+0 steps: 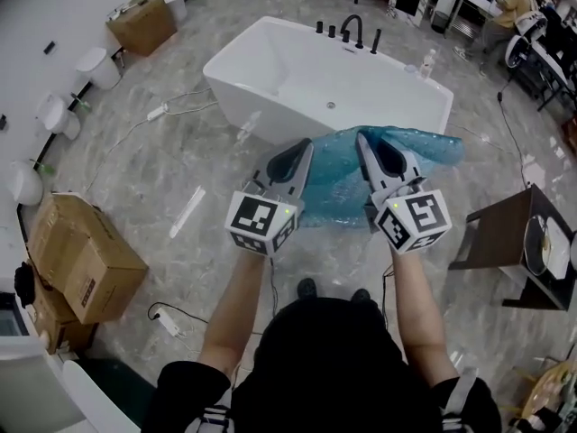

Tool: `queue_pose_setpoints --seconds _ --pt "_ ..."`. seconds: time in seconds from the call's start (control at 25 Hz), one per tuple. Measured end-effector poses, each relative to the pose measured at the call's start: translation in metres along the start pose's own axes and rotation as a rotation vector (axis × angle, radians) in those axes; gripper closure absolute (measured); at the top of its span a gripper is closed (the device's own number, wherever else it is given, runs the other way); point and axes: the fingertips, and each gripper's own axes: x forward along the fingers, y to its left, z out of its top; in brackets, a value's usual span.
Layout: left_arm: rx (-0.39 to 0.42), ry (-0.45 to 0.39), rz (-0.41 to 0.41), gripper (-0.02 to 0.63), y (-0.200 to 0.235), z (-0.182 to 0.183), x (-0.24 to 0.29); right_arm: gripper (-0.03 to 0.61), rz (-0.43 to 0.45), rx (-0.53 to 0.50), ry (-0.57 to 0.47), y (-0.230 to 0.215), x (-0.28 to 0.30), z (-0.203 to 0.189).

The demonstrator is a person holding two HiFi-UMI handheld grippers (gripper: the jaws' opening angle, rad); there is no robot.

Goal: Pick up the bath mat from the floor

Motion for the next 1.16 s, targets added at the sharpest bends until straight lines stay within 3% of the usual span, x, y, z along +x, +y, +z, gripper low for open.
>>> queue_pose_setpoints --seconds 0.16,0.6,1.16 --pt "-0.004 -0.016 0.035 0.609 0.017 0.01 -0.008 0.545 -0.004 -0.042 0.008 0.005 0.004 0.006" --pt "0.0 -0.021 0.078 0.609 0.042 0.014 -0.033 0.545 -0.02 -0.035 0.023 0.017 0.003 0.003" --pt "-0.007 -0.004 0.065 0.609 0.038 0.004 -0.032 0.545 -0.007 -0.079 0.011 0.026 -0.021 0.009"
